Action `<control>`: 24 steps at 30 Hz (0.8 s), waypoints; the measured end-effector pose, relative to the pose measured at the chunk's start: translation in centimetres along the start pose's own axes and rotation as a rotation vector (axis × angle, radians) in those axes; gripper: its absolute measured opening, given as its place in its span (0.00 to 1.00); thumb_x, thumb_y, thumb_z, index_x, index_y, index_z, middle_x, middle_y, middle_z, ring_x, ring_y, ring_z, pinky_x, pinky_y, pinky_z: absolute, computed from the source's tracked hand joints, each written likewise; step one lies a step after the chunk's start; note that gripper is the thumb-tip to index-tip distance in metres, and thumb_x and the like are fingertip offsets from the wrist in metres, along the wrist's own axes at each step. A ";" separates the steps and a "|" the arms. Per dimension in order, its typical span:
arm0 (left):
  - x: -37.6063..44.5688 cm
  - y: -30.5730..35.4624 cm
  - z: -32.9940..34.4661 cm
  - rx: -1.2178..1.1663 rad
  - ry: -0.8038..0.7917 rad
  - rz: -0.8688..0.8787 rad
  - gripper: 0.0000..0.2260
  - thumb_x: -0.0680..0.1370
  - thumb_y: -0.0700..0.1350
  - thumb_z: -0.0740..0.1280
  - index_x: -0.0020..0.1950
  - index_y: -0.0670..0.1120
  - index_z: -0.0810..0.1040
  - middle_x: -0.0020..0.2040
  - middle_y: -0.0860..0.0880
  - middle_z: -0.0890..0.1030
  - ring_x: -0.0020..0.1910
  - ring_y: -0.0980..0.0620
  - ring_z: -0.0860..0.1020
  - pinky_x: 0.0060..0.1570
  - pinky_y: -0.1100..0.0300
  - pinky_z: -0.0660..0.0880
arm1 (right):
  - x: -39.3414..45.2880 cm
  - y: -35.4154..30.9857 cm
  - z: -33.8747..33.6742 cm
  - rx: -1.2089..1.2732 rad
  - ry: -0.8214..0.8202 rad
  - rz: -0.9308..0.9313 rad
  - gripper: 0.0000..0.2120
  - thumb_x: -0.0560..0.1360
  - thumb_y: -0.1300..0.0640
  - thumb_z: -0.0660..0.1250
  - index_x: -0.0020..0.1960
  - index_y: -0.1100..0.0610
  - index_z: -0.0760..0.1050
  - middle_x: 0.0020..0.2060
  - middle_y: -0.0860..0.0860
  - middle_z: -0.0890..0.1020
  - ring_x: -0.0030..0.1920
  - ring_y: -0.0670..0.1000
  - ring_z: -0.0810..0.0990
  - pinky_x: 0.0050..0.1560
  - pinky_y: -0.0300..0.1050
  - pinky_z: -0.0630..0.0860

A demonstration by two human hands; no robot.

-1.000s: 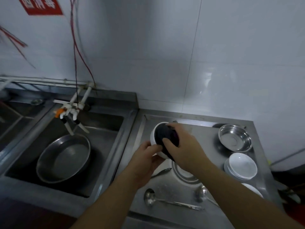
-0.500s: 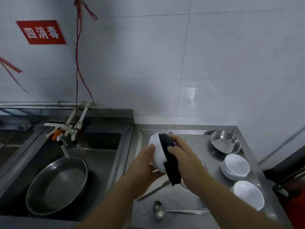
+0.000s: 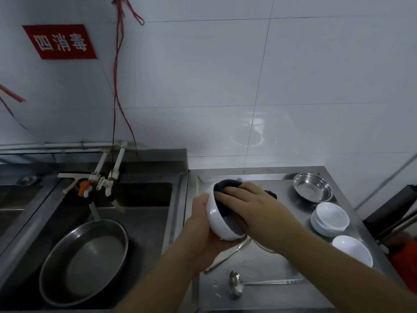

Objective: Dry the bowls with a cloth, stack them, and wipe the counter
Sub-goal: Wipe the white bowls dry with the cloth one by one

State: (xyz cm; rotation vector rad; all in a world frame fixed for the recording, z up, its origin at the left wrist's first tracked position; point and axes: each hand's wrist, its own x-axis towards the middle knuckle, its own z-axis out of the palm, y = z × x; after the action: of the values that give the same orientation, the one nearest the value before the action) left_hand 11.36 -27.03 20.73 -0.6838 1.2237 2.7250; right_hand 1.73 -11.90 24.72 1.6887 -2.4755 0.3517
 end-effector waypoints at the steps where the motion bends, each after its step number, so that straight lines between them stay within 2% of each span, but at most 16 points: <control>1: 0.2 0.4 -0.2 0.035 0.024 0.042 0.28 0.79 0.66 0.61 0.71 0.50 0.79 0.64 0.39 0.84 0.62 0.37 0.84 0.57 0.36 0.82 | 0.8 -0.5 -0.3 -0.002 -0.064 0.074 0.30 0.80 0.55 0.71 0.80 0.47 0.67 0.73 0.47 0.77 0.68 0.55 0.76 0.69 0.54 0.76; 3: 0.6 1.1 -0.4 0.105 0.075 0.133 0.28 0.76 0.64 0.64 0.69 0.49 0.79 0.58 0.40 0.87 0.57 0.39 0.86 0.51 0.40 0.84 | 2.4 -1.2 -0.6 0.062 -0.178 0.214 0.23 0.84 0.51 0.63 0.79 0.45 0.66 0.68 0.49 0.80 0.63 0.54 0.78 0.64 0.52 0.77; 5: 1.0 1.7 -0.4 0.152 0.103 0.179 0.24 0.79 0.63 0.65 0.68 0.49 0.77 0.55 0.40 0.87 0.52 0.41 0.88 0.45 0.43 0.85 | 3.8 -1.7 -1.4 0.144 -0.285 0.329 0.16 0.85 0.51 0.60 0.71 0.50 0.72 0.55 0.51 0.84 0.52 0.53 0.82 0.56 0.52 0.81; 7: 1.3 2.2 -0.4 0.213 0.089 0.205 0.27 0.77 0.62 0.66 0.72 0.51 0.74 0.60 0.38 0.85 0.56 0.38 0.86 0.44 0.45 0.85 | 4.8 -1.6 -2.4 0.254 -0.376 0.423 0.15 0.84 0.50 0.59 0.62 0.55 0.79 0.47 0.53 0.85 0.46 0.53 0.84 0.54 0.52 0.83; 9: 1.7 2.6 -0.3 0.303 0.022 0.252 0.30 0.73 0.62 0.66 0.75 0.54 0.72 0.65 0.38 0.81 0.61 0.37 0.83 0.49 0.43 0.85 | 5.1 -1.1 -3.4 0.434 -0.432 0.508 0.17 0.82 0.47 0.60 0.56 0.56 0.82 0.46 0.53 0.86 0.47 0.53 0.85 0.56 0.53 0.83; 10: 1.8 2.8 -0.4 0.331 -0.017 0.274 0.32 0.72 0.62 0.66 0.75 0.54 0.72 0.67 0.38 0.80 0.63 0.36 0.82 0.54 0.41 0.84 | 5.0 -0.8 -3.7 0.589 -0.445 0.568 0.17 0.81 0.45 0.62 0.56 0.56 0.83 0.48 0.54 0.87 0.49 0.55 0.86 0.58 0.54 0.83; 12: 2.0 2.9 -0.7 0.327 -0.104 0.298 0.36 0.71 0.62 0.68 0.77 0.51 0.70 0.69 0.36 0.78 0.66 0.34 0.80 0.60 0.38 0.81 | 4.6 -0.2 -3.9 1.052 -0.430 0.747 0.20 0.75 0.45 0.68 0.58 0.59 0.83 0.51 0.58 0.87 0.51 0.58 0.87 0.60 0.54 0.83; 13: 2.1 2.9 -1.0 0.318 -0.139 0.309 0.37 0.71 0.62 0.68 0.78 0.49 0.69 0.69 0.35 0.78 0.66 0.34 0.79 0.60 0.39 0.81 | 4.2 0.0 -3.9 1.259 -0.418 0.825 0.23 0.72 0.45 0.72 0.58 0.61 0.83 0.50 0.59 0.87 0.50 0.59 0.87 0.56 0.53 0.83; 15: 2.4 2.8 -1.6 0.319 -0.180 0.328 0.39 0.73 0.64 0.70 0.80 0.45 0.67 0.70 0.33 0.76 0.68 0.33 0.78 0.62 0.39 0.79 | 3.4 0.1 -3.2 1.521 -0.392 0.874 0.24 0.66 0.45 0.77 0.53 0.62 0.85 0.47 0.60 0.87 0.45 0.56 0.87 0.47 0.48 0.83; 17: 2.6 2.4 -1.9 0.271 -0.205 0.308 0.45 0.73 0.68 0.72 0.80 0.41 0.65 0.71 0.32 0.75 0.70 0.31 0.75 0.66 0.37 0.76 | 2.8 -0.3 -2.4 1.673 -0.332 0.879 0.20 0.63 0.46 0.79 0.46 0.60 0.89 0.45 0.59 0.87 0.42 0.55 0.87 0.42 0.45 0.83; 18: 2.8 2.3 -2.0 0.216 -0.220 0.284 0.48 0.72 0.69 0.73 0.80 0.40 0.64 0.71 0.30 0.75 0.71 0.30 0.75 0.66 0.36 0.75 | 2.7 -0.6 -2.0 1.744 -0.264 0.884 0.18 0.63 0.47 0.79 0.45 0.60 0.89 0.45 0.60 0.87 0.42 0.55 0.87 0.43 0.46 0.84; 21: 3.0 1.9 -1.5 0.102 -0.185 0.237 0.47 0.69 0.68 0.76 0.79 0.43 0.68 0.70 0.33 0.78 0.69 0.33 0.78 0.60 0.40 0.80 | 3.2 -1.3 -0.6 1.850 0.079 0.860 0.15 0.68 0.51 0.77 0.52 0.59 0.88 0.51 0.61 0.88 0.50 0.59 0.88 0.53 0.53 0.85; 22: 3.2 1.8 -1.3 0.076 -0.158 0.224 0.43 0.68 0.67 0.77 0.77 0.46 0.73 0.68 0.35 0.80 0.67 0.35 0.80 0.58 0.41 0.81 | 3.5 -1.7 -0.2 1.727 0.200 0.848 0.16 0.70 0.51 0.77 0.55 0.56 0.87 0.52 0.59 0.88 0.53 0.59 0.87 0.57 0.57 0.84; 23: 3.4 1.8 -1.0 0.060 -0.133 0.208 0.37 0.68 0.66 0.76 0.73 0.50 0.78 0.66 0.37 0.83 0.65 0.37 0.82 0.56 0.43 0.82 | 3.9 -2.0 0.2 1.496 0.288 0.841 0.16 0.71 0.49 0.76 0.58 0.52 0.86 0.52 0.55 0.88 0.54 0.57 0.87 0.59 0.57 0.84; 24: 3.7 1.8 -0.8 0.050 -0.120 0.193 0.30 0.70 0.66 0.74 0.67 0.53 0.83 0.64 0.39 0.85 0.63 0.39 0.84 0.55 0.44 0.83 | 4.0 -2.2 0.4 1.223 0.350 0.830 0.15 0.73 0.48 0.76 0.59 0.48 0.84 0.50 0.49 0.88 0.53 0.52 0.87 0.58 0.53 0.83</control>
State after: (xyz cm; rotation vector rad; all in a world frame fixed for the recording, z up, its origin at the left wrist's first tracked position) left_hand 7.89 -29.23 19.90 -0.4095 1.3911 2.8266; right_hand 2.30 -16.41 25.52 0.4026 -2.5954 2.3135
